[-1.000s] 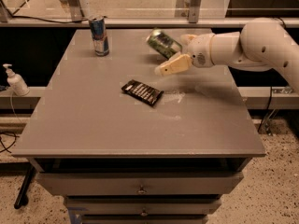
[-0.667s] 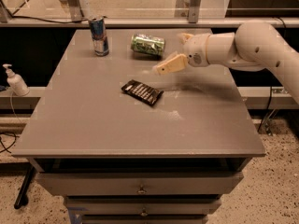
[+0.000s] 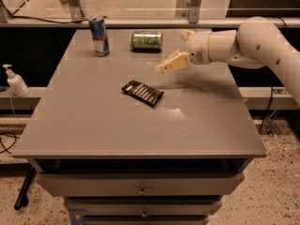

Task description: Knock green can over

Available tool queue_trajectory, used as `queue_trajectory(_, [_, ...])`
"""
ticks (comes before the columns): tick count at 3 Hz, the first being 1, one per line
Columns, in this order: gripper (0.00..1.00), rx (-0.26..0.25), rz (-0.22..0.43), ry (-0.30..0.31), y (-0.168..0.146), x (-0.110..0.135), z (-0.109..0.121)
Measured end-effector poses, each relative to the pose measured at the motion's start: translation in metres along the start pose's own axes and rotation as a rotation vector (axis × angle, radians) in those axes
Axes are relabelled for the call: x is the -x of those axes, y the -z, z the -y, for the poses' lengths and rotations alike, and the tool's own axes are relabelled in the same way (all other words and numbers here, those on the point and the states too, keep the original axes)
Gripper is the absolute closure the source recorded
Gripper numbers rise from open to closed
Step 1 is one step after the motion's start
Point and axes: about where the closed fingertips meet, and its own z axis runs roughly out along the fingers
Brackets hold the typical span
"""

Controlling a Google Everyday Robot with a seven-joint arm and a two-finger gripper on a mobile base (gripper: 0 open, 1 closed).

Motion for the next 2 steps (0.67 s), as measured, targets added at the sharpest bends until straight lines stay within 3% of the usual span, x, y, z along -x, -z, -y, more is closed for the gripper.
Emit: queue_trajectory(2, [0.0,-0.001,-0.027,0.043,0.024,0.0,0.016])
